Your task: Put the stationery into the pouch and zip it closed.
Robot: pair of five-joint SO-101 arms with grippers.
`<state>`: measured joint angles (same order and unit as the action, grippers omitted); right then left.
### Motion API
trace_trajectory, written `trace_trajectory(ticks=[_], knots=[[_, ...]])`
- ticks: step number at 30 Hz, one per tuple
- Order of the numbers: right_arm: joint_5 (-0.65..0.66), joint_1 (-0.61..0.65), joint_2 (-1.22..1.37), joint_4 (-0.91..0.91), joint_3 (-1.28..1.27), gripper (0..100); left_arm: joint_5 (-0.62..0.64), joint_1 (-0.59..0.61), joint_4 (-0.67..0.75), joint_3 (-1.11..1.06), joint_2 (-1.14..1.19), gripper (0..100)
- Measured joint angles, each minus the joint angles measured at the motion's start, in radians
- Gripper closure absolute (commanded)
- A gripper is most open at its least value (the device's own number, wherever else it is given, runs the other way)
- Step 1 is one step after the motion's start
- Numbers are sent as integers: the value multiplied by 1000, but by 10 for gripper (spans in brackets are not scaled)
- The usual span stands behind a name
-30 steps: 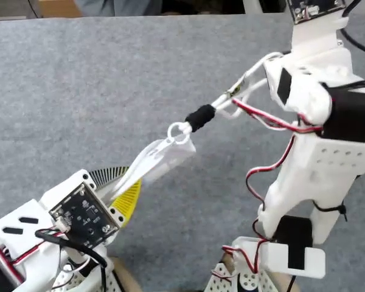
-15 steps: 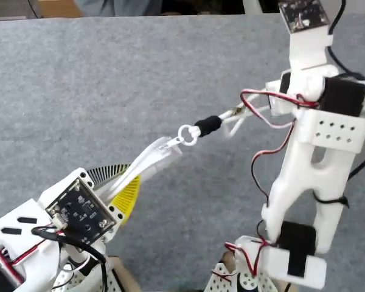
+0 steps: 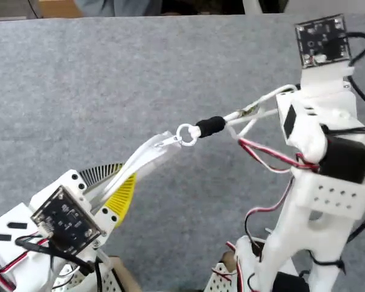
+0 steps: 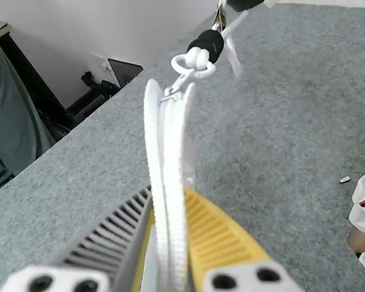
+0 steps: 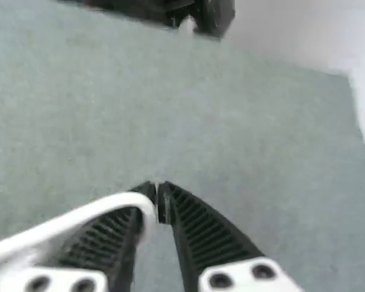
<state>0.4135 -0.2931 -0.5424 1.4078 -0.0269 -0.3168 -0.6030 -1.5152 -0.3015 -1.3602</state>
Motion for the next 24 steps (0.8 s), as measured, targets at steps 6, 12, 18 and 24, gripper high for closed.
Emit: trace_trajectory(ticks=[6, 12, 18, 24], knots=[[-9, -87, 81, -17, -143, 986, 2, -2, 0, -3, 5, 972], [-6, -94, 87, -8, -80, 986, 2, -2, 0, -3, 5, 972], [-6, -94, 118, 20, -21, 986, 2, -2, 0, -2, 3, 972], [-6, -100, 141, -92, -209, 986, 2, 6, -2, -5, 6, 972]])
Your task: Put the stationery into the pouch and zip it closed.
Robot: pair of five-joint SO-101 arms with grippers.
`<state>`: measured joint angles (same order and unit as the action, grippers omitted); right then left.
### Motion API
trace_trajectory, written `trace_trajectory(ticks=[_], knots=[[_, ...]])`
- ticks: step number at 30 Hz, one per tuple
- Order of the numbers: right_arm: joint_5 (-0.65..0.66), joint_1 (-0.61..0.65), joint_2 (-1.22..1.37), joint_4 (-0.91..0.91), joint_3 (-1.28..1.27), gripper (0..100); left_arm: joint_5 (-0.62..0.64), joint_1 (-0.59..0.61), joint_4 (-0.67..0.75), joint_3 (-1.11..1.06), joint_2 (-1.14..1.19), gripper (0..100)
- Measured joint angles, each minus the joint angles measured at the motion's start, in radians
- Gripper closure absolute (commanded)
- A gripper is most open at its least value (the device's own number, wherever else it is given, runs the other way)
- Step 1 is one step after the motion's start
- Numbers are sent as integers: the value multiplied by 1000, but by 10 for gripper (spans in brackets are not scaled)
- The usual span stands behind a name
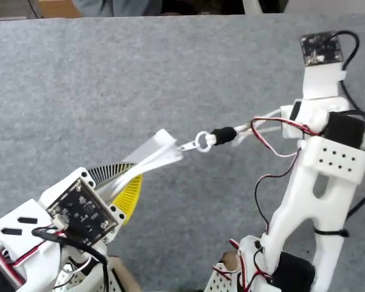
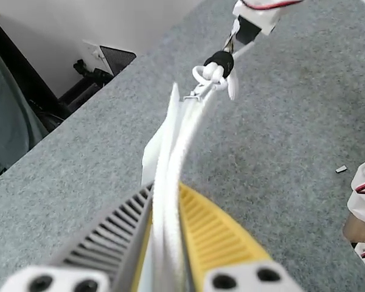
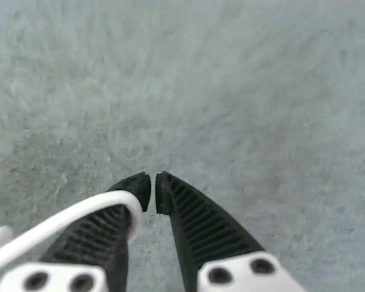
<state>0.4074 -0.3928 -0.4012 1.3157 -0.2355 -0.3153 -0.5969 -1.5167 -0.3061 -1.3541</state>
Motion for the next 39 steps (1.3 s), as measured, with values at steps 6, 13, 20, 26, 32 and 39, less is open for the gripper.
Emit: trace_trajectory(ticks=[6, 13, 20, 26, 32, 39], knots=[[-5, -32, 2, -34, -41, 986, 0, 0, 0, 0, 0, 972], [-41, -35, -71, 15, 114, 986, 0, 3, 2, 0, -3, 972], [-121, 21, -89, 129, 445, 986, 0, 14, 2, -124, -14, 962], [-132, 78, -75, 190, 626, 986, 0, 15, 2, -155, -17, 757], [-130, 83, -54, 196, 707, 986, -2, 21, 3, -147, -21, 701], [-138, 81, -52, 198, 842, 986, -2, 21, 3, -52, -23, 711]])
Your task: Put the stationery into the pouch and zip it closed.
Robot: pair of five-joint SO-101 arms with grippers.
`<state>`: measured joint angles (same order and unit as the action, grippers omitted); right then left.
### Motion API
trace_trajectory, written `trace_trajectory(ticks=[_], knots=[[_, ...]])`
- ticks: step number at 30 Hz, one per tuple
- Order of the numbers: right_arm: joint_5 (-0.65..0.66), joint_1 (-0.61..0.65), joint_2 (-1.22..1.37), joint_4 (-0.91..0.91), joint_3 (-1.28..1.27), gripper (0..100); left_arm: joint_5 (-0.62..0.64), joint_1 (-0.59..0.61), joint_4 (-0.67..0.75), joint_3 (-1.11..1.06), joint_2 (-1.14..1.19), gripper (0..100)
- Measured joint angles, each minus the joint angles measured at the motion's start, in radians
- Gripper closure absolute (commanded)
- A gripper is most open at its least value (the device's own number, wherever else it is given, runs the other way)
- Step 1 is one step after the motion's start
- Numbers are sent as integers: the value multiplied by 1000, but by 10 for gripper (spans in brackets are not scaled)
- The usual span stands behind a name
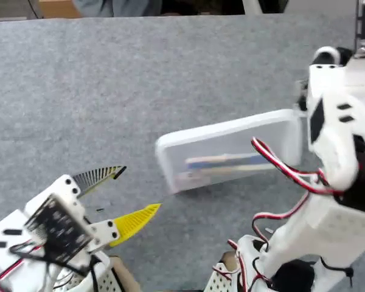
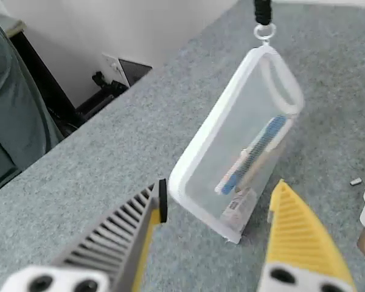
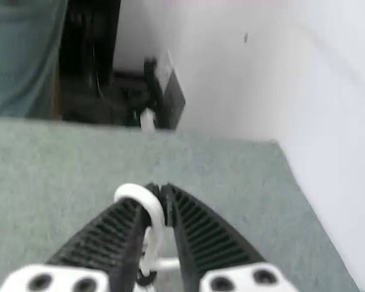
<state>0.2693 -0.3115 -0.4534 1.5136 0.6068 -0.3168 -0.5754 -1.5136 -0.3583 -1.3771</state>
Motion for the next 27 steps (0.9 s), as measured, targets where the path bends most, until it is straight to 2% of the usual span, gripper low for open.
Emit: trace_trajectory(ticks=[7, 12, 19, 27], knots=[[-23, 0, 0, 0, 98, 986, 0, 0, 0, 15, 0, 711], [-23, 68, 0, 0, 158, 986, 0, 0, 0, 15, 0, 711], [0, 275, -2, -38, 258, 986, 2, 0, 2, 15, 0, 707], [37, 640, -2, -6, 269, 986, 5, 0, 64, 15, 0, 706]])
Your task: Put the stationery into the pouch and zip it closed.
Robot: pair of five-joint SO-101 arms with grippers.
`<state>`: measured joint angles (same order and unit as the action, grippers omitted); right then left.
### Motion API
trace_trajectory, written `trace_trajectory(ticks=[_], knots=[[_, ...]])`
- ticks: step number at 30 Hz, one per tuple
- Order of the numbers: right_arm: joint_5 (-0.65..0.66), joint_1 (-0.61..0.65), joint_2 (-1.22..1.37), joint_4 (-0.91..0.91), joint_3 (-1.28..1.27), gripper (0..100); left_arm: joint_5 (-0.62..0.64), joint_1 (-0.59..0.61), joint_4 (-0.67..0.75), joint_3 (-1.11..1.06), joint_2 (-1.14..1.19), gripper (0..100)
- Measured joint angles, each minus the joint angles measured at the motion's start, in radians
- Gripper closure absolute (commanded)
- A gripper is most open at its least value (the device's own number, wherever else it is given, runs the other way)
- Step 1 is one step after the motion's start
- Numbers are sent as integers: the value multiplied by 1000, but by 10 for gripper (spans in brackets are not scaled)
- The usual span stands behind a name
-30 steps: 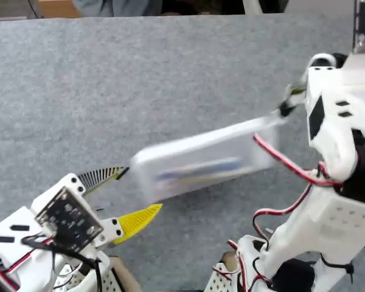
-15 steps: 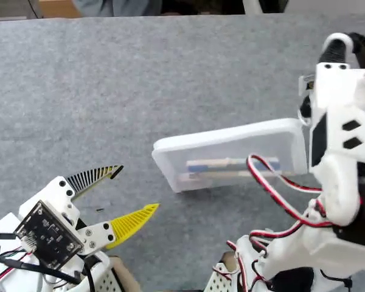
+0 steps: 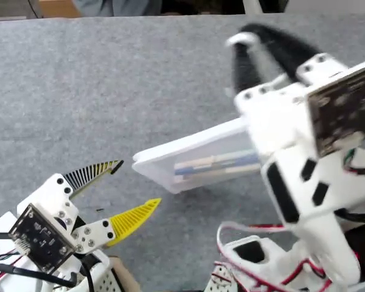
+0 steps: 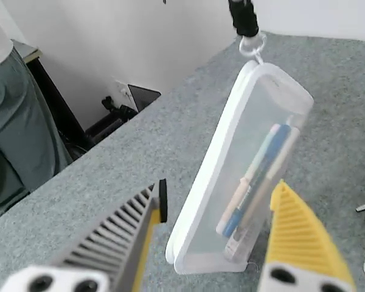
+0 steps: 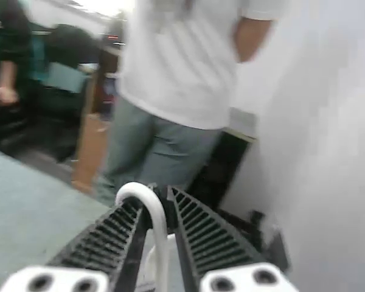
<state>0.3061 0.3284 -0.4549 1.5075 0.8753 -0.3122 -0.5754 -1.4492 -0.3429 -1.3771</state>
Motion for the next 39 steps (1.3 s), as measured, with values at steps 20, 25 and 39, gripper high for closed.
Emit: trace_trajectory(ticks=[20, 25, 39], knots=[[103, 559, 135, -35, 104, 986, -187, -35, 6, -155, 0, 707], [109, 569, 147, -32, 106, 986, -187, -100, 6, -155, 0, 709], [115, 523, 150, 6, 106, 986, -279, -123, -181, -40, 0, 710]])
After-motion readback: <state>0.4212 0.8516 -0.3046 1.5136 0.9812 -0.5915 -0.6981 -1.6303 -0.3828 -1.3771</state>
